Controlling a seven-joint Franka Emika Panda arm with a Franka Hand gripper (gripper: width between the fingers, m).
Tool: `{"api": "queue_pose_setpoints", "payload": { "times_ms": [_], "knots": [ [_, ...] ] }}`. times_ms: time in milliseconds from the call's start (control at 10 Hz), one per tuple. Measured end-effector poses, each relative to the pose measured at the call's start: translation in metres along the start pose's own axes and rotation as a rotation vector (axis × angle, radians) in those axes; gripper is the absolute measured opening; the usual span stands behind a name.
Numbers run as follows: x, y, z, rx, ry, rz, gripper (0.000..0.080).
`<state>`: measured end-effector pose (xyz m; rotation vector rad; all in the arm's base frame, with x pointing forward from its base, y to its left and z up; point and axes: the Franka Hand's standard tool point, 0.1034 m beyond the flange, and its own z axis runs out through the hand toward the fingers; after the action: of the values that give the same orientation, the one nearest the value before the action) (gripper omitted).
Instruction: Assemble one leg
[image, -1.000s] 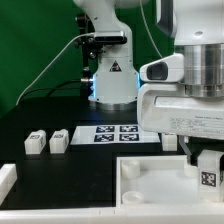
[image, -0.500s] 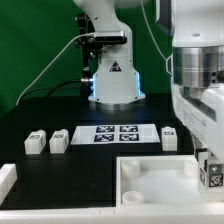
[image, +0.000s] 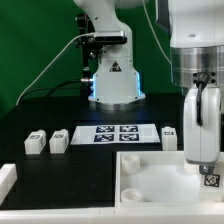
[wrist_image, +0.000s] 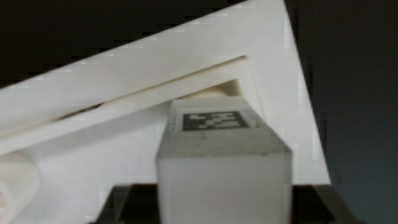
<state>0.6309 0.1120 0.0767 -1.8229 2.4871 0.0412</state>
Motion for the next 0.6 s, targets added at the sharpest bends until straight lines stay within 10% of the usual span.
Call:
{"api": "queue_pose_setpoints", "payload": {
  "times_ms": [400,600],
  "knots": [
    [-0.003,0.001,0.0,0.008,-0.003,-0.002,0.0613],
    [-0.016,0.011,-0.01,0.026,-0.018,-0.02,0.0648]
  ]
}}
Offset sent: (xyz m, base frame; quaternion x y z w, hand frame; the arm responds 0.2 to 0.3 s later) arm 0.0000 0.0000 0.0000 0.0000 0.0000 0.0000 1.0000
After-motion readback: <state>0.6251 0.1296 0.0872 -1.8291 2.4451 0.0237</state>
